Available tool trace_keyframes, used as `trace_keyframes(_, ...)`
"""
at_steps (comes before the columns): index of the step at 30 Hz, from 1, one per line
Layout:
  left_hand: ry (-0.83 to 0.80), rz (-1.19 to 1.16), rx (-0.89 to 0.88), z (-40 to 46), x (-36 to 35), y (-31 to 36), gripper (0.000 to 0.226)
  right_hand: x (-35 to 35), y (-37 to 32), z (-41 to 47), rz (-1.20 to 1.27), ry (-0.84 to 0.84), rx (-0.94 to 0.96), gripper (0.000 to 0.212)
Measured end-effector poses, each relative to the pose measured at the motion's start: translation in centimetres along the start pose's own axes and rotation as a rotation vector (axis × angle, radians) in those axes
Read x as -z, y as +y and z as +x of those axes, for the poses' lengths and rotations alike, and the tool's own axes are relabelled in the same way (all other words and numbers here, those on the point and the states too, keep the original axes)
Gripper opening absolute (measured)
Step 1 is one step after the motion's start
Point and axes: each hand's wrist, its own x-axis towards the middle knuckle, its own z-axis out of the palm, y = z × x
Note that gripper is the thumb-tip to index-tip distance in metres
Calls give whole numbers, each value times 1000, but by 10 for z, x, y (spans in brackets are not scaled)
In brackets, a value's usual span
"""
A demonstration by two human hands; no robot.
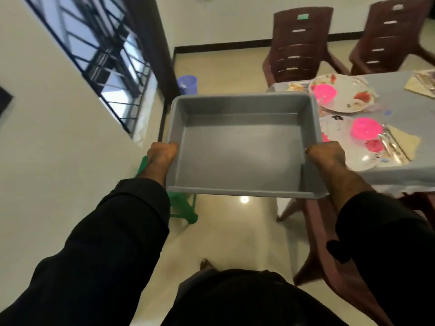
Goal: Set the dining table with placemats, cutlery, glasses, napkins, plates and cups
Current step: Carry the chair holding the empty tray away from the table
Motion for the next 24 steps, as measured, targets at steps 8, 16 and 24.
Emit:
trace_keyframes(8,98,-154,193,91,102,-76,58,-146,-133,-11,-94,-173,156,60)
trace_keyframes(16,179,-239,422,149,116,-131,69,-269,-235,20,-305,-325,344,49)
trace_keyframes(24,386,-299,652,196,41,-182,53,-442,-328,84,-556,-619,580,34)
